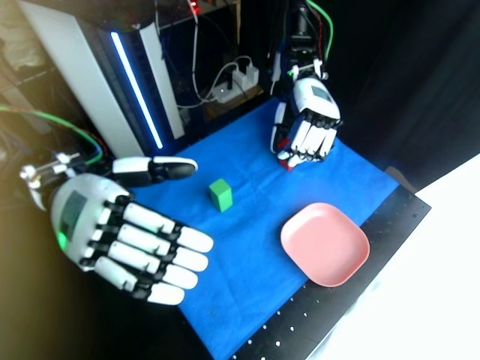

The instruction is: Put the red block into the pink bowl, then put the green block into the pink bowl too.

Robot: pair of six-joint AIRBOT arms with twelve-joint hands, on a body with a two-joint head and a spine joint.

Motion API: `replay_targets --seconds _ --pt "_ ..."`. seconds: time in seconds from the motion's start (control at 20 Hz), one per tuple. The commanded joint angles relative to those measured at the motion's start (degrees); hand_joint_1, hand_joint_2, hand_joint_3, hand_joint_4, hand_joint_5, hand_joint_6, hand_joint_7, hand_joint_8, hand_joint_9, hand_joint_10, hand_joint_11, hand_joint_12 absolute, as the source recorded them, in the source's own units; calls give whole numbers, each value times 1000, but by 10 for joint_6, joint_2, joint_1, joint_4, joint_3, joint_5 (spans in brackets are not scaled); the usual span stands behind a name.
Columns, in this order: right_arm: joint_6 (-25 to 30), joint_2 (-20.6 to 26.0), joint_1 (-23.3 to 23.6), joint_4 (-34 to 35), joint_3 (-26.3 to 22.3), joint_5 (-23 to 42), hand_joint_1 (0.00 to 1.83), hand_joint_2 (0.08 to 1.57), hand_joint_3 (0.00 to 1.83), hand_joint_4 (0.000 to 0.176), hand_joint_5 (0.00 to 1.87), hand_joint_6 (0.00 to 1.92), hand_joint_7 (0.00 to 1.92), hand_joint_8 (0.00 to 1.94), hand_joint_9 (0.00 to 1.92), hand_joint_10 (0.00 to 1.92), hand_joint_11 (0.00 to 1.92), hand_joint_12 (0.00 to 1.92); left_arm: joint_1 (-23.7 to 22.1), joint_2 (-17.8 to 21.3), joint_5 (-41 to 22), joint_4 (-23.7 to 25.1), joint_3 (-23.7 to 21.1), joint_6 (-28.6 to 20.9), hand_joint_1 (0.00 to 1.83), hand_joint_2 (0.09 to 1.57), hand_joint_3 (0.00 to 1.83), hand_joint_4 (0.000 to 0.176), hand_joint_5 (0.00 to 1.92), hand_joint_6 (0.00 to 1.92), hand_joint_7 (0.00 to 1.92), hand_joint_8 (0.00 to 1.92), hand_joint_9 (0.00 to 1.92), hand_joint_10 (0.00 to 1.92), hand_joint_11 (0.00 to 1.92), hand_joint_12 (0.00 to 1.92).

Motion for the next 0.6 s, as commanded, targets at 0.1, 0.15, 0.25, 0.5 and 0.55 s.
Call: replay_targets --seconds 0.1,0.15,0.25,0.5,0.55 --pt "7 1 4 -11 1 69 502 844 2 0 273 2 398 4 337 3 0 671 3 -7 -6 -9 7 2 1402 1031 0 0 999 835 1248 413 1164 888 895 1218" --pt "7 1 4 -11 1 69 510 842 1 0 270 0 395 2 338 3 0 671 0 -4 -6 -8 7 2 1400 1046 0 0 953 929 1181 526 1150 894 877 1162" --pt "7 1 4 -11 0 69 486 839 0 0 275 2 392 0 342 3 0 675 -8 5 -5 -2 7 2 1397 1058 0 0 912 978 1162 543 1133 939 902 1088" --pt "7 -1 4 -11 2 69 493 827 0 0 243 0 391 2 334 0 0 664 -40 37 3 21 7 3 1395 1068 0 0 870 984 1135 633 1127 950 958 1053" --pt "7 -2 4 -11 2 69 493 827 0 0 243 0 391 2 334 0 0 664 -45 42 3 24 8 3 1395 1068 0 0 870 984 1135 633 1127 950 958 1053"
